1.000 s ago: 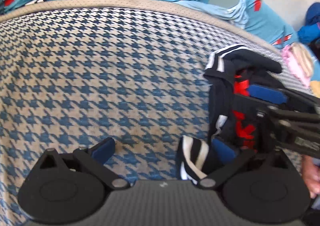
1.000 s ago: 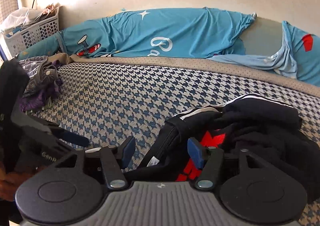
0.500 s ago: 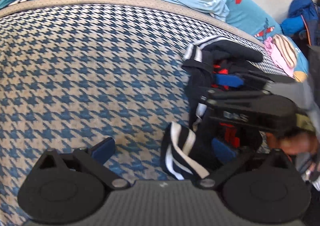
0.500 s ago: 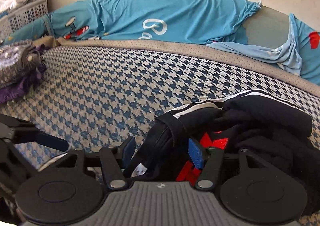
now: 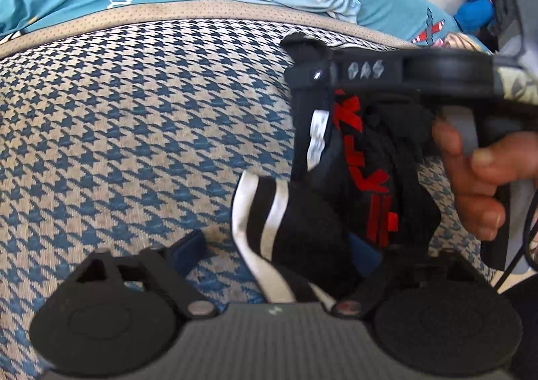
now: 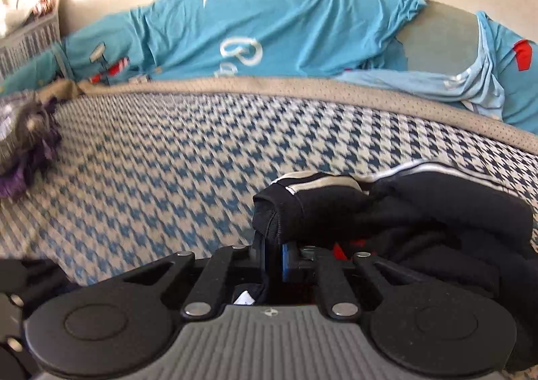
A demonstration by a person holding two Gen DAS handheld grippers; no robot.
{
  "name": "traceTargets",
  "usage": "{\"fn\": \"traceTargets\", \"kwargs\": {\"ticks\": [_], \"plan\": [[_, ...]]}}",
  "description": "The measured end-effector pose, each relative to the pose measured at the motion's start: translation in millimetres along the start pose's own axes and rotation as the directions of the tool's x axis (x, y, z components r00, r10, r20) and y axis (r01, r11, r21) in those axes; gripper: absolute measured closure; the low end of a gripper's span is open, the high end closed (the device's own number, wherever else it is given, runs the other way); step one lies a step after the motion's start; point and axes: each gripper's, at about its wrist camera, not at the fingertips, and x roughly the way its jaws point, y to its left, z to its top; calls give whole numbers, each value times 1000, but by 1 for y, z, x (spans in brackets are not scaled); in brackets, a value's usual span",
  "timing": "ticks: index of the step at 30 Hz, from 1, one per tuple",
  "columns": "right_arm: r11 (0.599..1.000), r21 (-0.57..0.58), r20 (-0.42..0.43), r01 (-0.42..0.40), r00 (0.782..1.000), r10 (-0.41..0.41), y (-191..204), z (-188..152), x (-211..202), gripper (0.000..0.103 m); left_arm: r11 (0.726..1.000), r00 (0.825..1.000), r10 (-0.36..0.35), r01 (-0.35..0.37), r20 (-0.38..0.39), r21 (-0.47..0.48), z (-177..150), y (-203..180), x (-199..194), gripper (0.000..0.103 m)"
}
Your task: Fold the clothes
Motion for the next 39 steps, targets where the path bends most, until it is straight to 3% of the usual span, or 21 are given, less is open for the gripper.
{"fn": "traceTargets", "kwargs": {"ticks": [6,11,14,18,25,29,34,39], "plan": [[990,128,101,-60,994,47,-10,17,-8,93,997,997,64,-62,38,-41,2,7,-2,43],[983,162,158,-82,986,56,-12,29,-10,93,987,988,139,-133,61,-92,6,15,-5,49],[981,171,191,-92,980,59,-11,35,-11,93,970,971,228,-220,72,-104,11,17,-3,53],[976,186,242,-112,968,65,-12,43,-15,93,931,930,356,-344,93,-122,22,29,-5,57],[956,222,313,-191,943,115,-16,55,-20,93,889,895,434,-407,105,-210,35,49,-10,57],[958,207,337,-199,934,121,-10,61,-21,93,873,869,477,-452,133,-180,35,47,-11,56],[958,209,360,-197,926,112,-11,68,-16,93,864,860,492,-465,134,-192,42,49,-5,55],[954,218,390,-207,914,109,-12,75,-10,93,833,822,545,-507,166,-222,52,60,-8,51]]}}
